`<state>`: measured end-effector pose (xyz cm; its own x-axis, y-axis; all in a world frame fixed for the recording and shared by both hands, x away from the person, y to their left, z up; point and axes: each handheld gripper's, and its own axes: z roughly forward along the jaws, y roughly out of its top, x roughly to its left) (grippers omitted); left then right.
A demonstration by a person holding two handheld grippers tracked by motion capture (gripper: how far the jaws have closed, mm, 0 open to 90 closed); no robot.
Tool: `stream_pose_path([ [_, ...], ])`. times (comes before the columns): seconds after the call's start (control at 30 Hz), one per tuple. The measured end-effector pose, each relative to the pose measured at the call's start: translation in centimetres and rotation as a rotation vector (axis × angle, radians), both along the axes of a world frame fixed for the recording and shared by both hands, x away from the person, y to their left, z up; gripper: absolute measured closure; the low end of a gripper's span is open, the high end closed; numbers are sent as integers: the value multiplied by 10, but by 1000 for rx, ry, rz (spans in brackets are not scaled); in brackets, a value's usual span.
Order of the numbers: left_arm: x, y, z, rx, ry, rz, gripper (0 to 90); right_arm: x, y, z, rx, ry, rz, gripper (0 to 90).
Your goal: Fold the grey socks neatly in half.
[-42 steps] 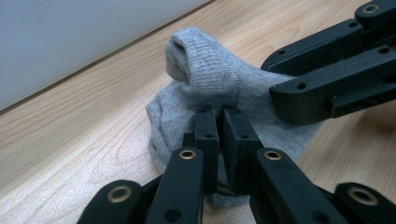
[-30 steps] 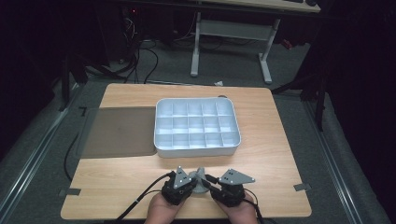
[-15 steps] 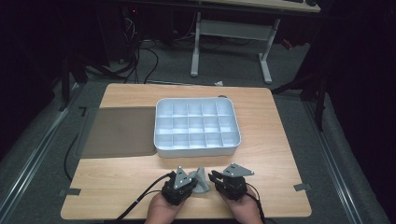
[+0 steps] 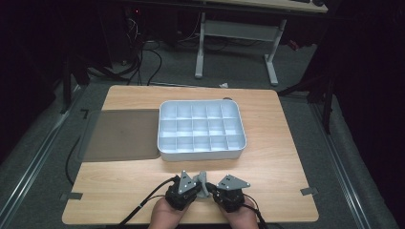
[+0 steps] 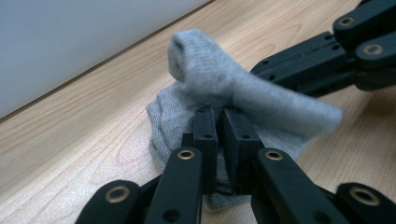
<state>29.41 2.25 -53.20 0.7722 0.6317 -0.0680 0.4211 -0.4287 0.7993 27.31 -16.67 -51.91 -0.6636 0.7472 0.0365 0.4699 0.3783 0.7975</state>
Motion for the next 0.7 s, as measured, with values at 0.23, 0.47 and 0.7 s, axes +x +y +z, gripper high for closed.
stream_pose_path([
  [0.23, -2, -1, 0, 13, -16, 10, 846, -1, 3, 1, 5, -26, 13, 900],
  [0.47, 1, 7, 0, -61, 30, -8, 778, 0, 0, 0, 2, -29, -1, 900],
  [0.7, -2, 13, 2, -94, 5, -8, 766, 2, -2, 0, 7, -20, -12, 900],
])
